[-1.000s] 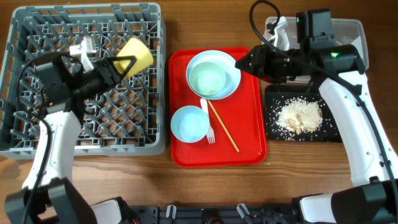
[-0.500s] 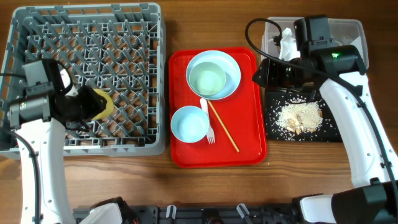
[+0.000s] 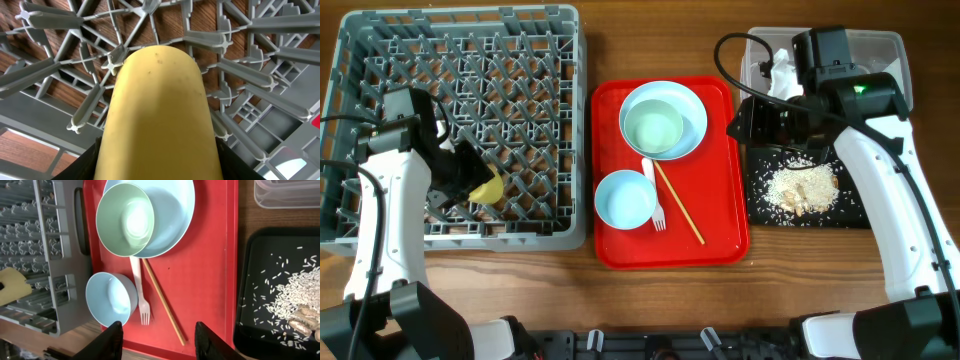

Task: Sort waste into correct bins and load items into the dishwasher rack
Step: 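Lower the yellow cup into the dish rack with the left gripper, then reach the left gripper to the blue saucer and grasp it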

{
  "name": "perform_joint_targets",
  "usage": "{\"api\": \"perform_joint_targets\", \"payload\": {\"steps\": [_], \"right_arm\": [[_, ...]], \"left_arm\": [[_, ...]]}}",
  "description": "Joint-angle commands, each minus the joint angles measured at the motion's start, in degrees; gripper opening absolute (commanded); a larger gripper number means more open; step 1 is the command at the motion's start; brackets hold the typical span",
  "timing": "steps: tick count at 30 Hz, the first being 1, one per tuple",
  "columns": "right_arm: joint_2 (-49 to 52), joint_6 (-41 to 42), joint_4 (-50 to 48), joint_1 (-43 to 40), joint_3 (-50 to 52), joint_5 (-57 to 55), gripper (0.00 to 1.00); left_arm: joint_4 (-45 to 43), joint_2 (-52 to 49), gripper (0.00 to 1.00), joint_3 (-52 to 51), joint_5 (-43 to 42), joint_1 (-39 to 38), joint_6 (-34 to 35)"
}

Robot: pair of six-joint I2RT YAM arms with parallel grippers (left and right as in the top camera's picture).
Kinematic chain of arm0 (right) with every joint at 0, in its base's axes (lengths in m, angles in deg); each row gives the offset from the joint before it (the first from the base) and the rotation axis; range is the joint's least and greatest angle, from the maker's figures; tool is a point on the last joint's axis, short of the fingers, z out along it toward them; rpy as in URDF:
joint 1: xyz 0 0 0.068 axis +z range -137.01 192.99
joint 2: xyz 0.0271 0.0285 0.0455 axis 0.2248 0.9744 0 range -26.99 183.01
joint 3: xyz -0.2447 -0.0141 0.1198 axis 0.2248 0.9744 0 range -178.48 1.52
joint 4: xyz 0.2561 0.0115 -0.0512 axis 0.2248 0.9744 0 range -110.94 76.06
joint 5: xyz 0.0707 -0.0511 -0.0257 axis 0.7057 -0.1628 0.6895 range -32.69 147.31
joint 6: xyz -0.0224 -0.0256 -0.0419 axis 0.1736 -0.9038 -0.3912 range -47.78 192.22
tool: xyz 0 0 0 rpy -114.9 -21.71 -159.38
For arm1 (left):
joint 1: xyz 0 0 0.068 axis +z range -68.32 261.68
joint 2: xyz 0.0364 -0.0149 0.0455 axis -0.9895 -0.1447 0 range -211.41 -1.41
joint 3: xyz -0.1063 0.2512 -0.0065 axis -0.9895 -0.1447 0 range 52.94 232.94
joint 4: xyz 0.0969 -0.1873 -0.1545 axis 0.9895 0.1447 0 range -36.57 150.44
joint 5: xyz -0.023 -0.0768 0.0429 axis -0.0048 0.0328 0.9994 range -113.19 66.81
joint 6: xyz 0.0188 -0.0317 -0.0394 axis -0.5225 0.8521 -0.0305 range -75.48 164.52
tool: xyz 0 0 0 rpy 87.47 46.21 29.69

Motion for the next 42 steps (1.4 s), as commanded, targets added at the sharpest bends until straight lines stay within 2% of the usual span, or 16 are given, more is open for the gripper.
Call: {"api": "perform_joint_targets", "payload": {"steps": [1,16,17,18,19,20,21,27,28,29,31,32,35,37,39,42], "right_arm": [[-1.29,-0.90,0.39,0.02,-1.14,-1.16,0.47],[-1.29,-2.45,1.90,0.02,-1.11,-1.16,0.50],[-1.29,-2.40,1.90,0.02,-1.11,-1.16,0.50],[-1.29,-2.45,1.90,0.02,-1.11,-1.16,0.50],[-1.29,-2.43,1.90,0.02,-1.11,-1.16,0.50],[-1.29,-2.40,1.92,0.02,-1.11,-1.16,0.50],[-1.29,-2.40,2.03,0.02,-1.11,-1.16,0.50],[-1.29,-2.43,2.49,0.02,-1.11,-1.16,0.52],[-1.29,-2.40,2.49,0.02,-1.11,-1.16,0.58],[-1.29,-2.38,2.45,0.02,-1.11,-1.16,0.68],[-1.29,-2.40,2.08,0.00,-1.11,-1.18,0.96],[-1.29,-2.40,1.44,0.00,-1.11,-1.20,1.00],[-1.29,-1.40,0.24,0.00,-1.11,-1.20,1.00],[-1.33,2.60,0.00,-0.48,-1.14,-4.44,1.00],[-1.84,6.19,1.44,-2.58,-1.14,-9.38,1.00],[-2.21,6.82,3.63,-8.20,-1.14,-10.12,1.00]], "left_arm": [[0.22,-0.44,0.04,0.17,0.79,0.22,-1.14],[0.57,-1.51,0.04,-0.07,0.81,-0.09,-1.16],[0.61,-1.70,0.23,-0.07,0.79,-0.09,-1.14],[0.61,-1.86,0.50,-0.07,0.81,-0.11,-1.16],[0.61,-1.88,0.63,-0.07,0.81,-0.11,-1.16],[0.61,-1.88,0.94,-0.07,0.81,-0.09,-1.16],[0.59,-1.88,1.00,-0.07,0.81,-0.09,-1.16],[0.33,-1.42,1.00,0.42,0.81,-0.09,-1.16],[0.33,-0.87,1.00,1.07,0.81,-0.09,-1.18],[0.33,0.15,1.00,2.19,0.79,-0.11,-1.38],[0.28,2.91,1.00,4.87,0.55,-0.28,-1.36],[-0.44,5.07,1.00,6.32,-0.94,-1.22,-1.36],[-4.48,9.53,1.00,6.58,-4.81,-7.32,-1.11],[-6.56,9.77,1.00,6.58,-4.68,-16.46,-1.16],[-8.07,8.83,1.00,6.58,-4.61,-23.39,-1.14],[-11.41,8.20,1.00,6.49,-5.90,-32.20,-1.14]]}}
